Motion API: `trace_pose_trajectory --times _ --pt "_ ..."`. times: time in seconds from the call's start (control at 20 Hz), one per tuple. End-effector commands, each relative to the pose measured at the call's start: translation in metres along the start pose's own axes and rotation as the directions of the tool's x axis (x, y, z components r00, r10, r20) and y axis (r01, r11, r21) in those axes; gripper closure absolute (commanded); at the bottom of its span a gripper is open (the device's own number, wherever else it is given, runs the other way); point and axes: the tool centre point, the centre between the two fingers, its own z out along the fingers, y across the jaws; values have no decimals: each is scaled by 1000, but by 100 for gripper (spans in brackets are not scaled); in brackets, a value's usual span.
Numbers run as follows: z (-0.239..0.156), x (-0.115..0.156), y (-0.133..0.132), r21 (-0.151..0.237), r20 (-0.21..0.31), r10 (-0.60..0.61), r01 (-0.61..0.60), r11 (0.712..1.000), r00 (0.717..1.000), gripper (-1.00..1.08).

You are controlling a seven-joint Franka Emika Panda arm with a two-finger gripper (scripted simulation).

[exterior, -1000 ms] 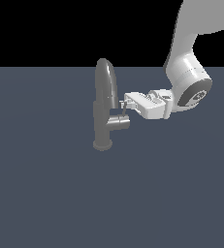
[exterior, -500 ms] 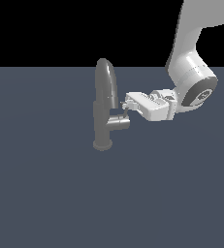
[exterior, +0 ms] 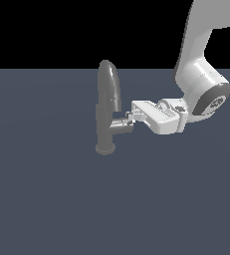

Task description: Turn on the faucet by rotating a designated handle.

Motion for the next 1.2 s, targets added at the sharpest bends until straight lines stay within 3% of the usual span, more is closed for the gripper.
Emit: trace_pose_trajectory --times 0.0,0.05,0.55,0.6,0.65,1.15 --pt "-2 12 15 2 8 24 -24 1000 1000 108" --pt "0 2 3 0 1 2 -2 1000 1000 108" --pt "-2 66 28 2 8 24 -24 1000 1000 108" --pt "-2 66 28 2 8 24 -24 1000 1000 108" --pt "0 44 16 -8 7 -10 11 1000 1000 108" --pt "-1 81 6 -3 8 8 -8 1000 1000 108"
